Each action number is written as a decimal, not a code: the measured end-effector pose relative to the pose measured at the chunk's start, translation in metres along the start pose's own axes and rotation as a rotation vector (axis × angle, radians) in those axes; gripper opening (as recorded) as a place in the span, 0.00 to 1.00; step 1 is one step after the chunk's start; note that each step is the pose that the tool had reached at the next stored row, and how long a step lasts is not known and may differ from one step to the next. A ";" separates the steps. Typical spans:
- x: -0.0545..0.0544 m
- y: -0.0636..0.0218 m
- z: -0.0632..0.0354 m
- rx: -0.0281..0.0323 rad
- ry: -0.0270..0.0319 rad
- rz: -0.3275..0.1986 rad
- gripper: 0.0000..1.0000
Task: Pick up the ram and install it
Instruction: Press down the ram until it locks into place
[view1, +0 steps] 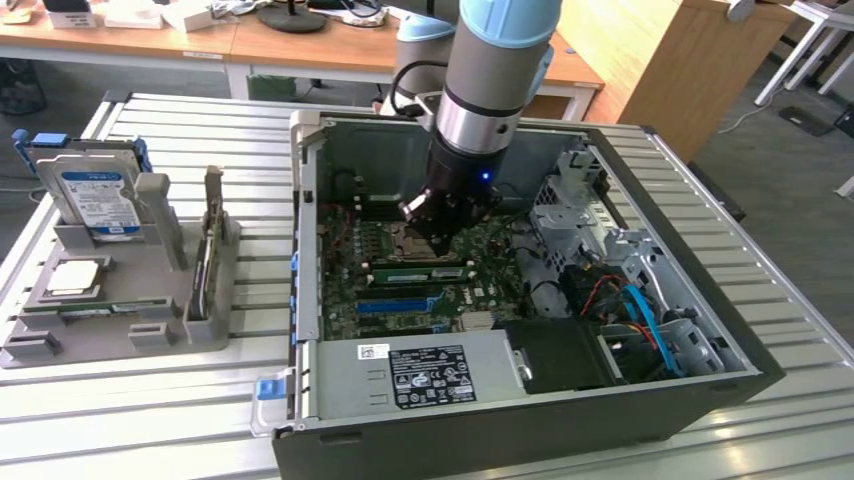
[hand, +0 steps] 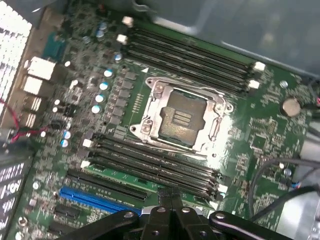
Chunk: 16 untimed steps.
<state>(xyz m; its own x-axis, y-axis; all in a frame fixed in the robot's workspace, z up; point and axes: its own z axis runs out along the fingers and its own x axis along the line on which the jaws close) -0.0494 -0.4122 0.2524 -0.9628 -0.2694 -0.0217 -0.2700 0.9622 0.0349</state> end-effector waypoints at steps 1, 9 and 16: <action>0.000 0.0000 0.0000 0.0004 -0.0006 0.017 0.11; 0.000 0.0000 0.0000 0.0034 -0.0053 0.154 0.11; 0.000 0.0000 0.0001 0.0060 -0.0097 0.276 0.11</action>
<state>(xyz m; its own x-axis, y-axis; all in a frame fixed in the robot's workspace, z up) -0.0494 -0.4122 0.2523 -0.9998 0.0037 -0.0217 0.0029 0.9994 0.0349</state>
